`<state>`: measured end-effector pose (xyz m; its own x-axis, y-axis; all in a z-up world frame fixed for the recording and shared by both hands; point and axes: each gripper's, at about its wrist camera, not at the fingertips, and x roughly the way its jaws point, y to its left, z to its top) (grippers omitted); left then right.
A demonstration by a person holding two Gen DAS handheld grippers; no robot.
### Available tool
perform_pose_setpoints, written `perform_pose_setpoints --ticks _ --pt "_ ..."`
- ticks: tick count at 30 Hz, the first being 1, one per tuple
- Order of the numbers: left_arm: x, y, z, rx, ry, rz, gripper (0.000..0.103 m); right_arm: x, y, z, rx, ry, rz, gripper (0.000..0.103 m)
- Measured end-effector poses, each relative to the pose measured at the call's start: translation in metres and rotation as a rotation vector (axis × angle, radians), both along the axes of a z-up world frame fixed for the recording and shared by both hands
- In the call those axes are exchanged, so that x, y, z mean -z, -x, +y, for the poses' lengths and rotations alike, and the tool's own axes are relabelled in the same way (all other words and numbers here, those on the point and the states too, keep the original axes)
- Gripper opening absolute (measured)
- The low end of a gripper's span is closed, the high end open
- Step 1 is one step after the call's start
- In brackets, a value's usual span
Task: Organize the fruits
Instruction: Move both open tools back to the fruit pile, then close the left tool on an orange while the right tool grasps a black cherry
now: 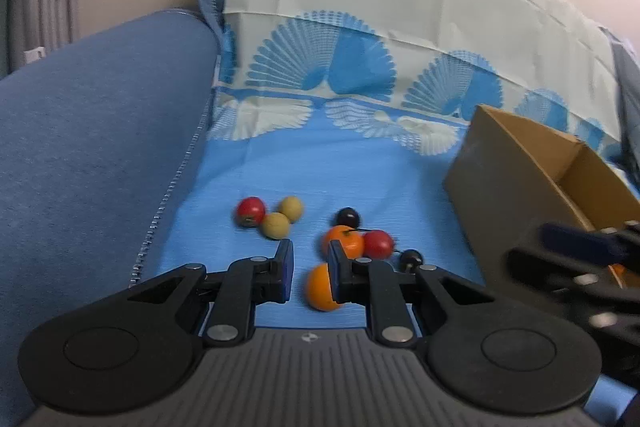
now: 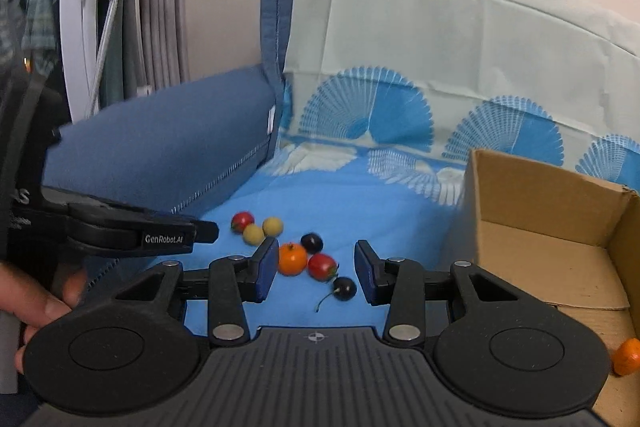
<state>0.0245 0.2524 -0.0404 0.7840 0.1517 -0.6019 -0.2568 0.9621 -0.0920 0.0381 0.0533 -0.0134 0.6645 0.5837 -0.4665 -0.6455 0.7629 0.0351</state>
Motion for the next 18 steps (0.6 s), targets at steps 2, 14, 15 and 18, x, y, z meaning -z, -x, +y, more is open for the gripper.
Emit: perform_pose_setpoints --ticks 2,14,15,18 --pt "0.001 -0.002 -0.004 0.017 -0.01 0.001 0.02 0.008 -0.006 0.011 0.007 0.02 0.028 0.044" --pt "0.014 -0.01 0.017 -0.021 0.113 -0.001 0.027 0.055 -0.071 0.057 0.163 0.097 0.11 0.043" --pt "0.015 -0.011 0.017 -0.014 0.115 0.005 0.033 0.061 -0.08 0.058 0.177 0.097 0.135 0.043" --pt "0.02 -0.016 0.018 -0.006 0.13 0.02 0.038 0.082 -0.099 0.063 0.214 0.109 0.203 0.043"
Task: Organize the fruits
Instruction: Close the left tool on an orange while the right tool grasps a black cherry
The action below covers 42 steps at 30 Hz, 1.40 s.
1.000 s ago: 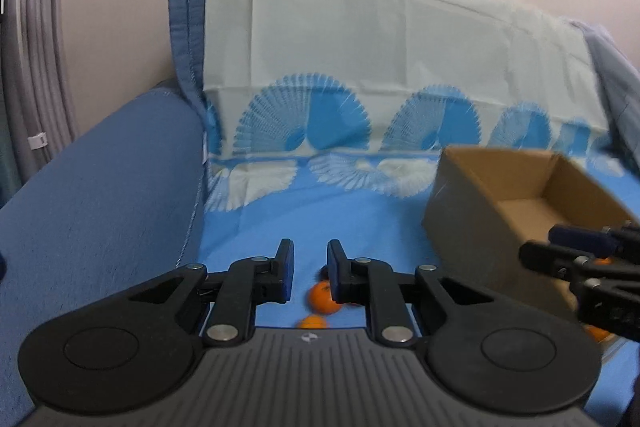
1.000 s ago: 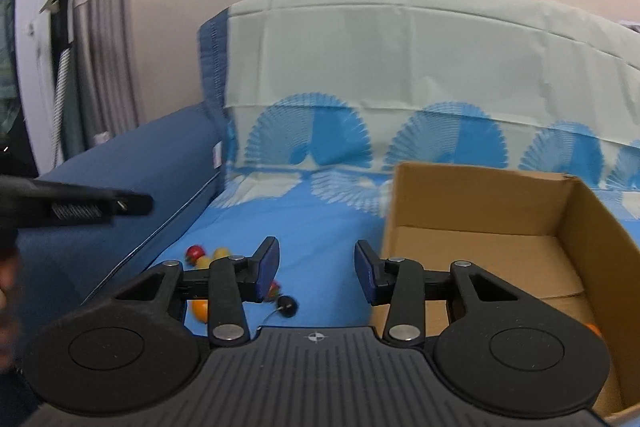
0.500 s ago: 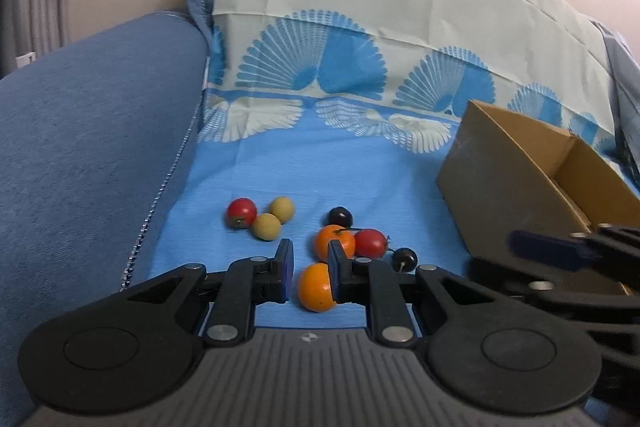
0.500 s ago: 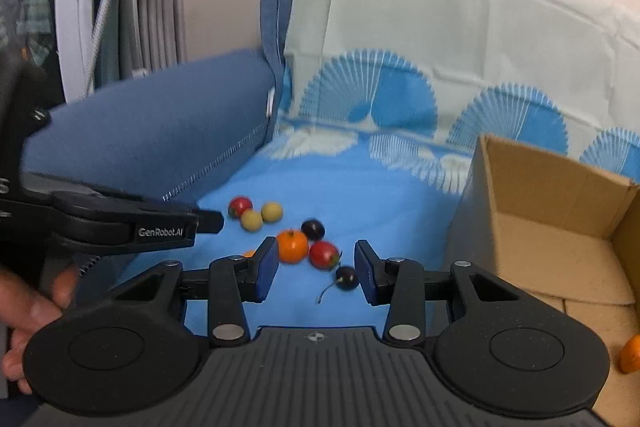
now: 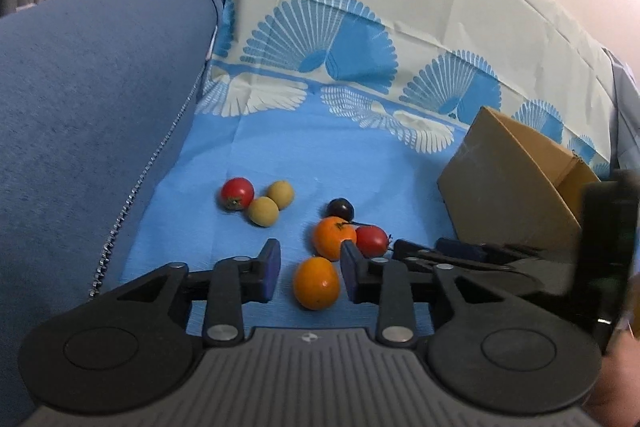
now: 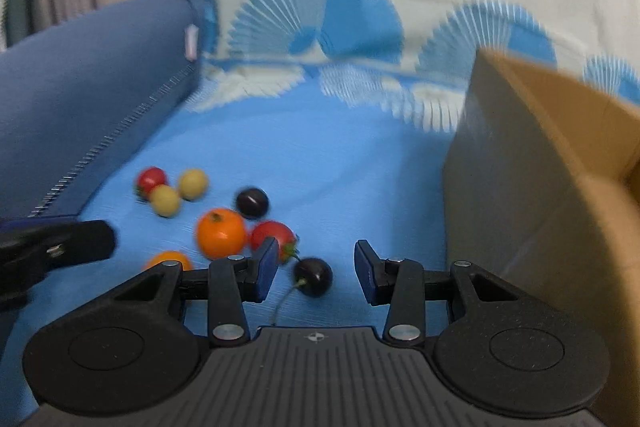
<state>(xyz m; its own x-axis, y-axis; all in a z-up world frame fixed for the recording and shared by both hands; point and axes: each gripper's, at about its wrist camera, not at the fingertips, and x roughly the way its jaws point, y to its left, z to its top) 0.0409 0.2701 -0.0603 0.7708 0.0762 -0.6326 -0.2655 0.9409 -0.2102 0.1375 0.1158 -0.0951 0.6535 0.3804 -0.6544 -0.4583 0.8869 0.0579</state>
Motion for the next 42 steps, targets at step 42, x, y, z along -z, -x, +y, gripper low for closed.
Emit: perform_pose_setpoints --ticks 42 --pt "0.002 0.014 0.0 -0.055 0.113 0.196 0.035 -0.019 0.11 -0.031 -0.187 0.006 0.121 0.027"
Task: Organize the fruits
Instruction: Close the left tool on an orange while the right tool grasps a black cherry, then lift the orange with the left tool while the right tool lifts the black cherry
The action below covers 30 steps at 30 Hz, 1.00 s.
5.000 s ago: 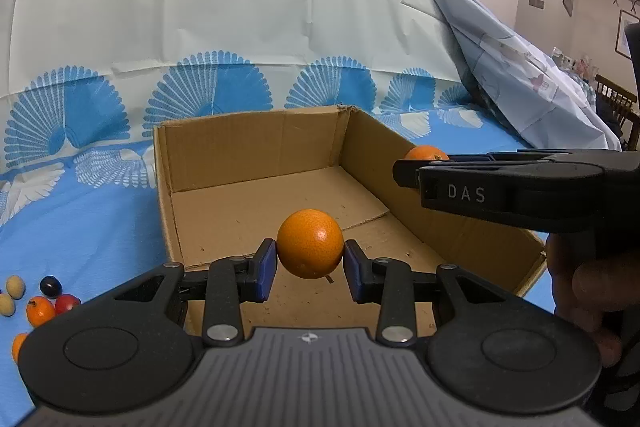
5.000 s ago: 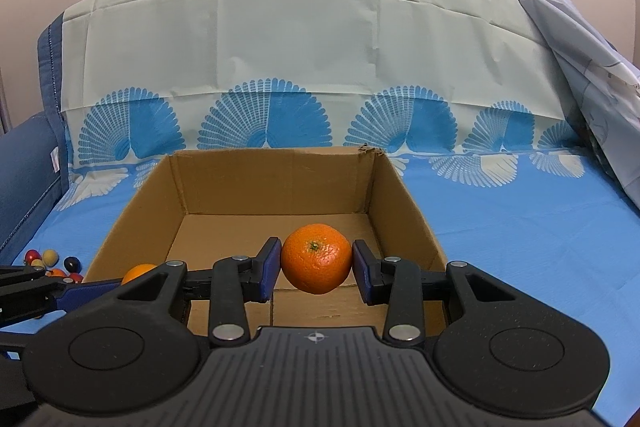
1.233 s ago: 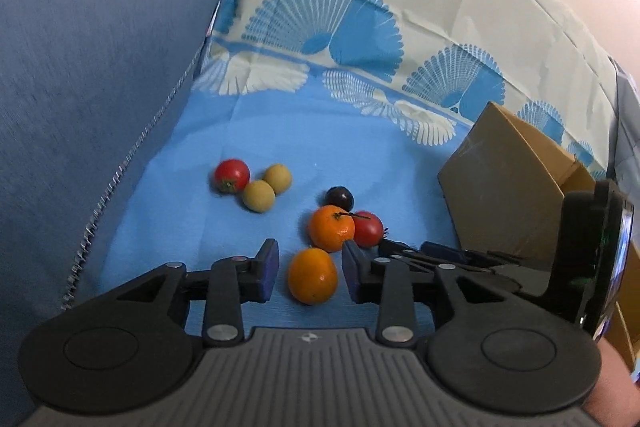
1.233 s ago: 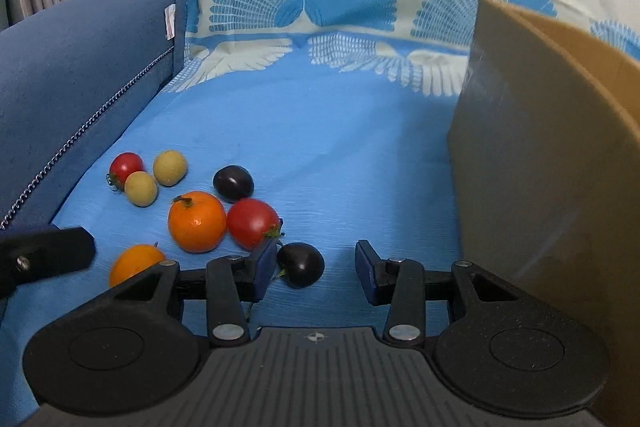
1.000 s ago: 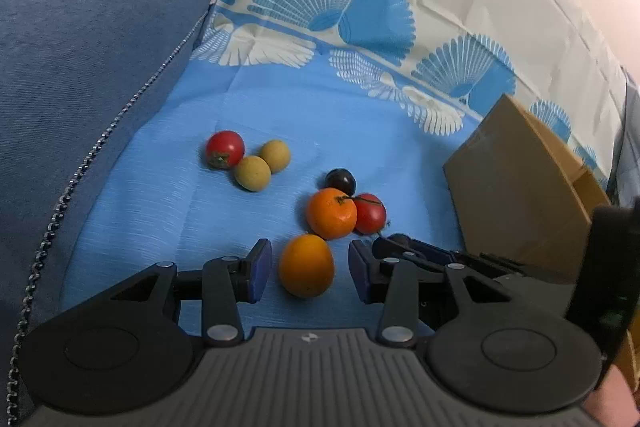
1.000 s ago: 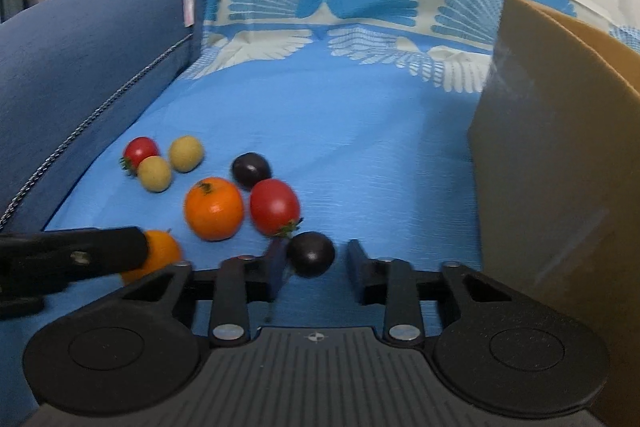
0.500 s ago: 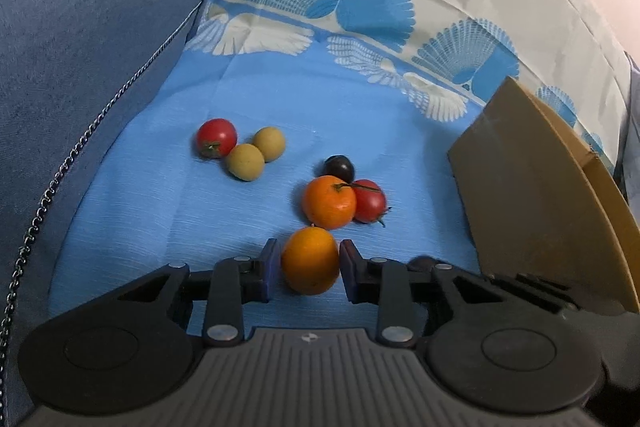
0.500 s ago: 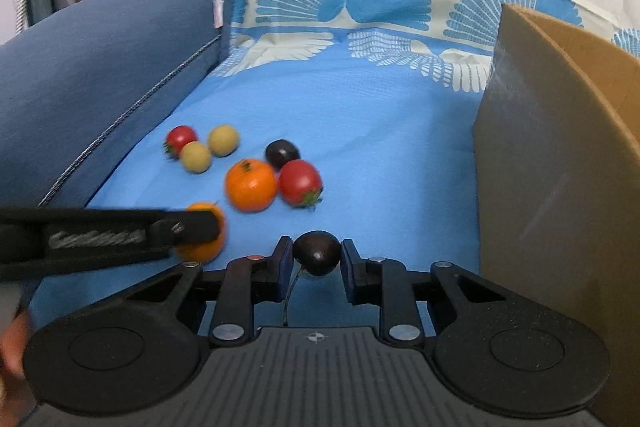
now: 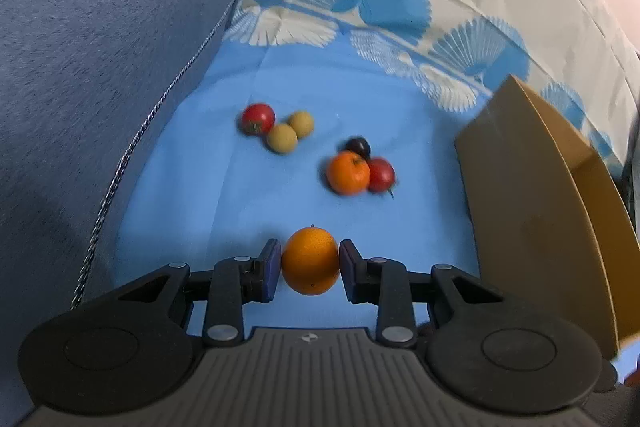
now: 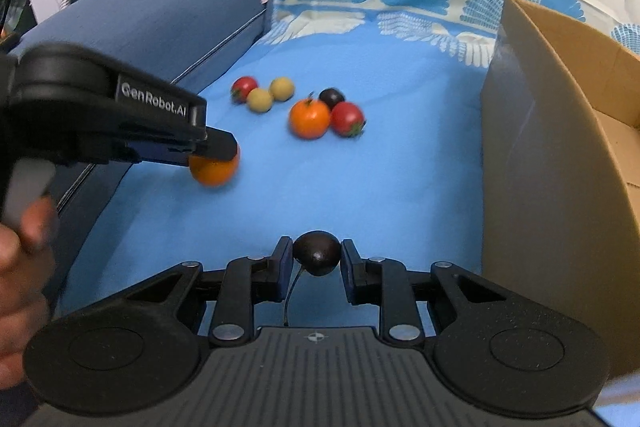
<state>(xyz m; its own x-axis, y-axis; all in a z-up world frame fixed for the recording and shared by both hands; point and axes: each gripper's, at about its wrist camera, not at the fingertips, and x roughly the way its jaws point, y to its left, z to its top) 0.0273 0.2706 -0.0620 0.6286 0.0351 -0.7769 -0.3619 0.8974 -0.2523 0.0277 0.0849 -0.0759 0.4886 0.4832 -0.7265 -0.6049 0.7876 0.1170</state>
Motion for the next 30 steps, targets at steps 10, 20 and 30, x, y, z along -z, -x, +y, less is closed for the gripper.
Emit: perform_pose_setpoints --ticks 10,20,30 --pt "0.008 0.006 -0.016 0.069 -0.033 0.155 0.035 0.01 0.013 -0.006 -0.015 0.047 0.037 0.027" --pt "0.018 0.0 -0.034 0.122 -0.09 0.198 0.036 0.018 0.01 -0.012 -0.02 0.053 0.073 0.027" --pt "0.02 -0.001 -0.037 0.137 -0.097 0.204 0.036 0.019 0.009 -0.01 -0.028 0.061 0.068 0.03"
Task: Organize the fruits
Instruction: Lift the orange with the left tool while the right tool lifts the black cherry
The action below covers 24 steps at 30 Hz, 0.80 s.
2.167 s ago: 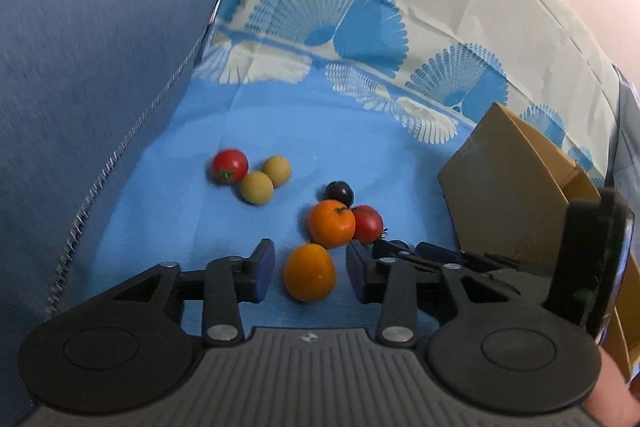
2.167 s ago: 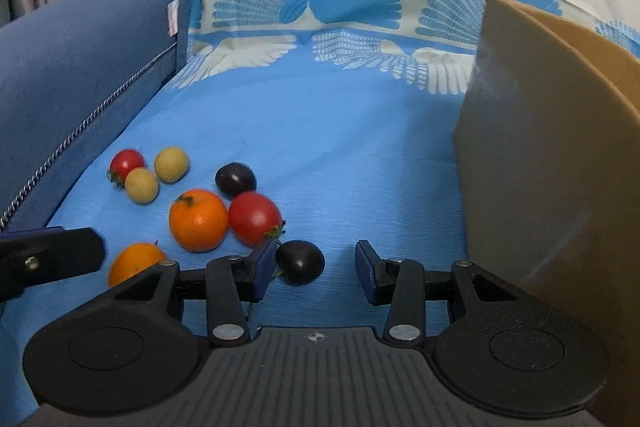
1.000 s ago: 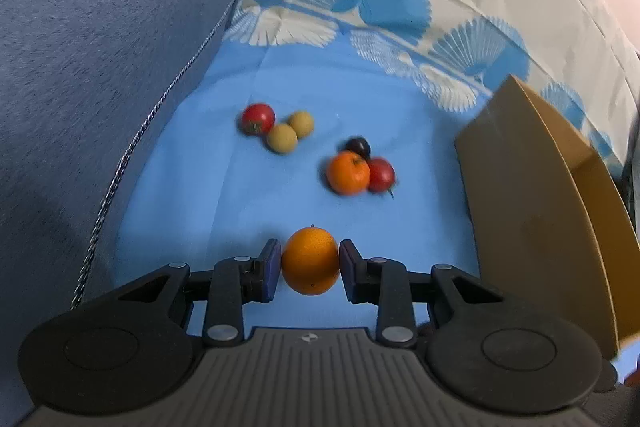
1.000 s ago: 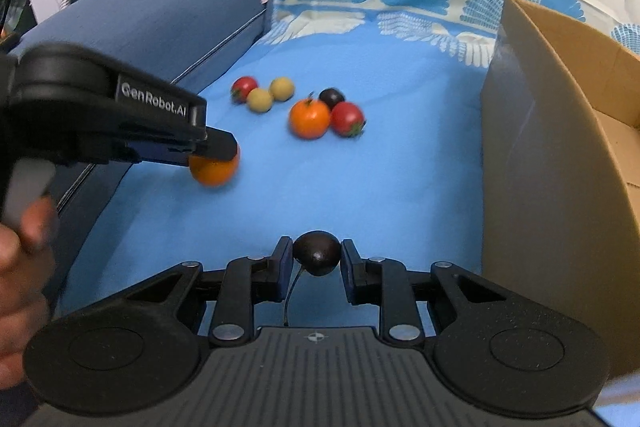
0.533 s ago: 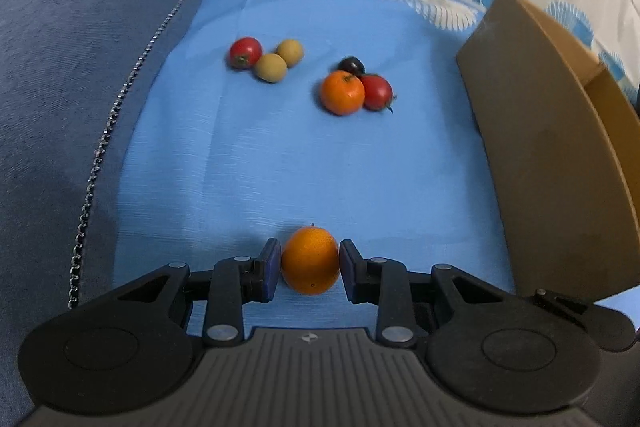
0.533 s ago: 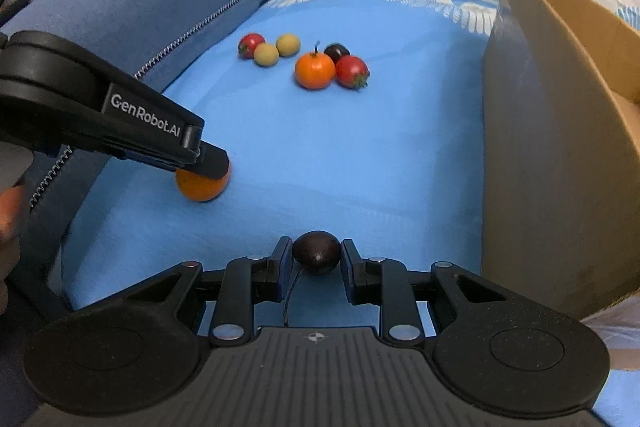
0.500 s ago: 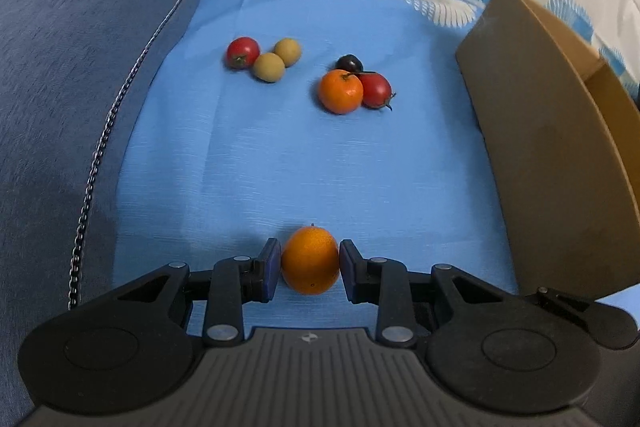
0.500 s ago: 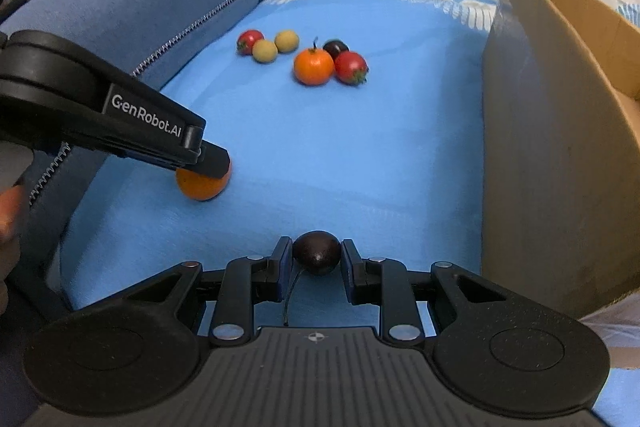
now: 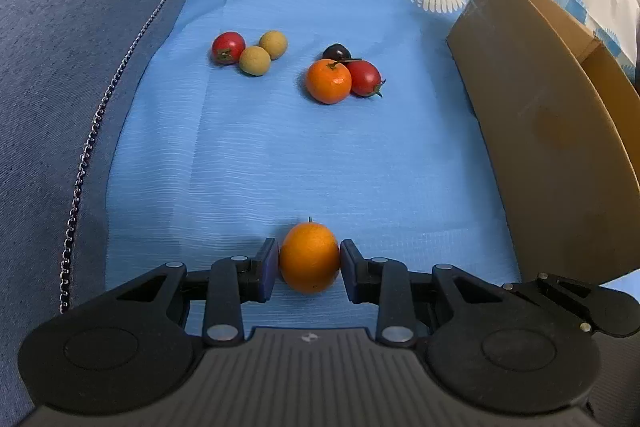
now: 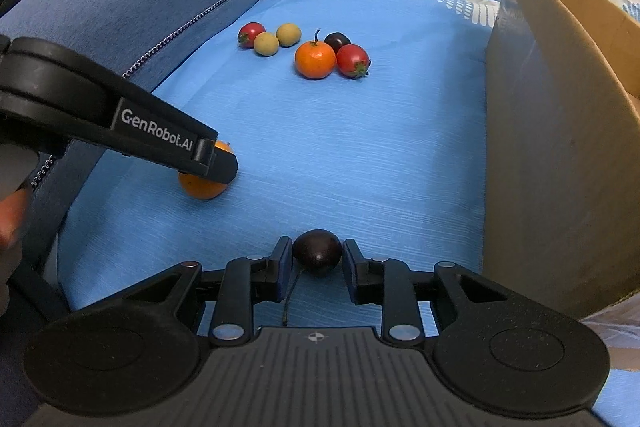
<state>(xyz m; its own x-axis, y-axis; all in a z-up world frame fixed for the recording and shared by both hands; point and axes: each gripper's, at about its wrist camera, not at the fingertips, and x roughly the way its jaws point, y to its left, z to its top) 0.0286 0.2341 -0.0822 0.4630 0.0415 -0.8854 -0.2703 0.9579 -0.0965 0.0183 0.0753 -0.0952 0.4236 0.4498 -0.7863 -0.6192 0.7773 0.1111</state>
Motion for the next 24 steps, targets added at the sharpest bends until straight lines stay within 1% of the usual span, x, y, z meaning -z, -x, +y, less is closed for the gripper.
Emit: perform_pose_setpoints --ticks 2,3,9,12,15,19,24 --pt "0.0 -0.001 -0.002 0.006 -0.005 0.0 0.036 0.0 0.001 0.0 -0.005 0.003 -0.006 0.03" --pt "0.001 -0.001 -0.002 0.008 -0.008 -0.001 0.036 0.0 0.001 0.001 -0.007 0.006 -0.013 0.027" --pt "0.0 -0.001 -0.011 0.032 -0.048 -0.015 0.037 -0.002 0.005 0.001 -0.015 0.009 -0.036 0.026" --pt "-0.002 0.0 -0.015 0.056 -0.045 -0.029 0.036 -0.007 0.006 -0.001 -0.011 -0.003 -0.059 0.026" --pt "-0.004 0.002 -0.017 0.054 -0.047 -0.044 0.036 -0.012 0.007 -0.004 0.0 -0.011 -0.077 0.026" --pt "-0.012 0.009 -0.015 0.039 -0.04 -0.086 0.036 -0.022 0.009 -0.009 0.008 -0.028 -0.107 0.026" --pt "-0.024 0.019 -0.012 0.017 -0.038 -0.159 0.036 -0.04 0.015 -0.02 0.018 -0.07 -0.156 0.026"
